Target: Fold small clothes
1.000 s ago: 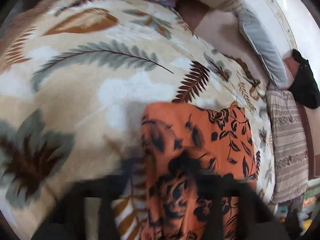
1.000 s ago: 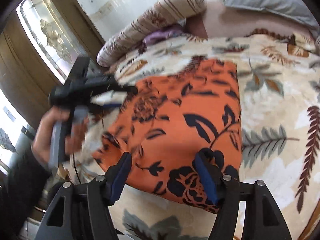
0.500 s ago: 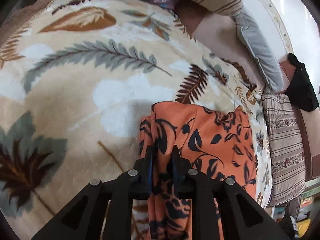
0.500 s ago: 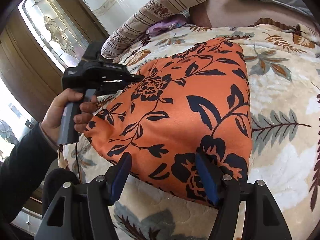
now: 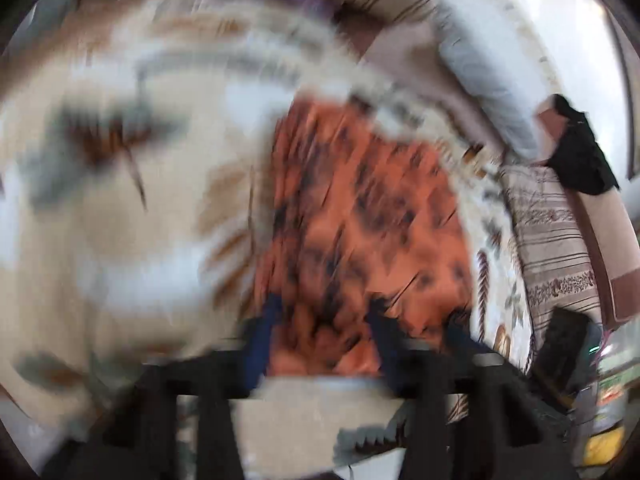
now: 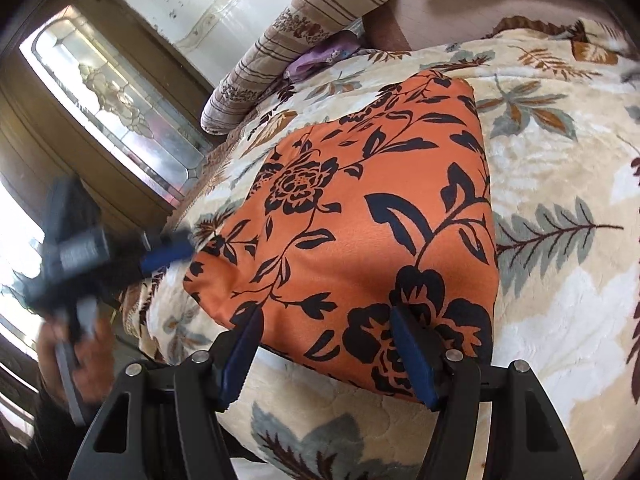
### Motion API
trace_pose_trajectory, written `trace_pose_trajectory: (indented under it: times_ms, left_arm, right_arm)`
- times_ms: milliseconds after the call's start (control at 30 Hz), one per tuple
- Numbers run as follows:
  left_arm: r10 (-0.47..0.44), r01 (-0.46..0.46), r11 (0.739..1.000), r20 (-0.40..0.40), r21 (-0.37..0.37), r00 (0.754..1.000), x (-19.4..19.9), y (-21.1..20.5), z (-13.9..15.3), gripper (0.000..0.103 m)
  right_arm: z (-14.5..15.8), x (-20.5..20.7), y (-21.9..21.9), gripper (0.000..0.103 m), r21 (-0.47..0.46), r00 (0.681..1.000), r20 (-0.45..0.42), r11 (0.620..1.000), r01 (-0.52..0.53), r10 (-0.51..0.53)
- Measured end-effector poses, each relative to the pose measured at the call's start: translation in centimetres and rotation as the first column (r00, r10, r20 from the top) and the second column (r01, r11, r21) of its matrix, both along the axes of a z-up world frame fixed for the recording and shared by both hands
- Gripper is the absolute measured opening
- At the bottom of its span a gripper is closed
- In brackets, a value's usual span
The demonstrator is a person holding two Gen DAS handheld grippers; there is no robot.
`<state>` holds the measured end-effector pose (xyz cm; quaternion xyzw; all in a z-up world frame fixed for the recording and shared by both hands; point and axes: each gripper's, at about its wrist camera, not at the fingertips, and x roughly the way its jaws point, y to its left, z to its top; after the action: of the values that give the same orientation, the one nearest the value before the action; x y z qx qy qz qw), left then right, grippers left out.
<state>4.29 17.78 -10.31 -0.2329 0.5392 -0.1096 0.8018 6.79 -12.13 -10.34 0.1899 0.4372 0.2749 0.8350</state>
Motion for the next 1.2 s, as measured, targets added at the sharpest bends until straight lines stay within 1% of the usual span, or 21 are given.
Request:
trace_pose_trajectory:
  times_ms: [33,67,167,233,300,367,433,500,600,667,700,767,800,833,867,933,967,1000,1033,1100,1200]
  left_arm:
    - [0.026,-0.027,1.000,-0.031,-0.014,0.999,-0.2,0.2,-1.1,0.016]
    - [0.055,-0.058,0.996,-0.035,-0.068,0.998,-0.6,0.7,-1.7,0.016]
    - [0.144,-0.157,0.961,-0.072,-0.227,0.987,-1.6,2.8,-2.8,0.016]
    - [0.139,-0.152,0.961,-0.068,-0.232,0.988,-1.8,2.9,-2.6,0.016]
    - [0.093,-0.098,0.980,-0.037,-0.171,0.995,-1.7,2.2,-1.0,0.016]
    - [0.060,-0.057,0.996,0.039,-0.067,0.997,-2.0,1.3,1.6,0.018]
    - [0.023,-0.029,0.999,0.135,0.042,0.991,-2.1,0.0,4.5,0.022]
    - [-0.009,-0.014,0.994,0.210,0.109,0.978,-1.3,-1.4,6.5,0.046]
    - [-0.067,0.006,0.976,0.276,0.216,0.959,0.7,-3.5,6.8,0.051]
    - [-0.091,0.017,0.961,0.261,0.275,0.961,2.3,-4.7,5.4,0.051]
    - [-0.082,0.008,0.951,0.228,0.309,0.970,2.9,-4.8,4.3,0.051]
    - [-0.053,-0.001,0.926,0.133,0.378,0.990,3.8,-4.5,1.4,0.051]
    - [-0.029,-0.002,0.935,0.083,0.355,0.996,4.1,-4.1,-0.5,0.051]
    - [-0.010,-0.017,0.949,0.082,0.315,0.997,4.1,-3.5,-1.1,0.052]
    - [0.005,-0.033,0.954,0.094,0.297,0.996,3.9,-3.1,-1.2,0.054]
    - [0.005,-0.033,0.955,0.096,0.295,0.995,3.8,-2.9,-1.2,0.054]
    - [0.001,-0.032,0.951,0.100,0.306,0.995,3.8,-3.1,-1.2,0.054]
    - [-0.004,-0.029,0.949,0.104,0.314,0.995,3.9,-3.3,-1.2,0.054]
    - [-0.004,-0.029,0.951,0.106,0.307,0.994,4.0,-3.3,-1.3,0.054]
    - [-0.002,-0.028,0.957,0.106,0.288,0.994,3.7,-2.9,-1.4,0.054]
    - [-0.006,-0.024,0.963,0.110,0.270,0.994,3.7,-2.5,-1.5,0.055]
  right_arm:
    - [0.0,0.1,-0.3,0.069,0.016,1.000,-0.009,1.000,0.001,-0.001]
    - [-0.1,0.1,-0.6,0.069,0.032,1.000,-0.022,0.999,0.005,-0.005]
    - [-0.2,0.1,-2.3,0.069,0.084,0.998,-0.051,0.996,0.034,-0.030]
    - [0.0,0.1,-3.3,0.069,0.117,0.997,-0.070,0.992,0.053,-0.045]
    - [0.7,0.1,-4.2,0.069,0.142,0.996,-0.073,0.988,0.056,-0.046]
    - [1.6,0.1,-5.4,0.069,0.161,0.997,-0.055,0.985,0.066,-0.058]
    - [2.0,0.6,-7.2,0.072,0.180,0.994,-0.056,0.978,0.104,-0.096]
    - [1.3,1.8,-8.9,0.074,0.192,0.986,-0.092,0.969,0.158,-0.142]
    - [-1.3,4.8,-10.2,0.076,0.291,0.965,-0.232,0.937,0.191,-0.125]
    - [-2.9,6.3,-10.1,0.075,0.348,0.947,-0.304,0.913,0.213,-0.105]
    - [-3.7,7.1,-9.7,0.075,0.381,0.942,-0.329,0.903,0.200,-0.070]
    - [-4.8,8.0,-9.2,0.075,0.359,0.929,-0.361,0.907,0.220,-0.082]
    - [-5.5,8.5,-8.7,0.072,0.355,0.922,-0.384,0.913,0.200,-0.053]
    - [-5.6,8.7,-8.3,0.049,0.323,0.925,-0.378,0.929,0.178,-0.045]
    - [-5.1,8.4,-8.0,0.043,0.286,0.933,-0.355,0.944,0.165,-0.055]
    - [-2.6,7.3,-6.9,0.041,0.195,0.962,-0.261,0.972,0.129,-0.075]
    - [-2.2,7.2,-6.5,0.041,0.154,0.968,-0.238,0.980,0.124,-0.085]
    - [-2.8,7.6,-6.2,0.041,0.115,0.963,-0.255,0.986,0.122,-0.089]
    - [-3.9,8.1,-6.4,0.046,0.104,0.951,-0.296,0.986,0.128,-0.092]
    - [-4.6,8.4,-7.8,0.058,0.220,0.938,-0.333,0.959,0.177,-0.096]
    - [-2.4,8.9,-9.2,0.070,0.256,0.958,-0.241,0.942,0.219,-0.157]
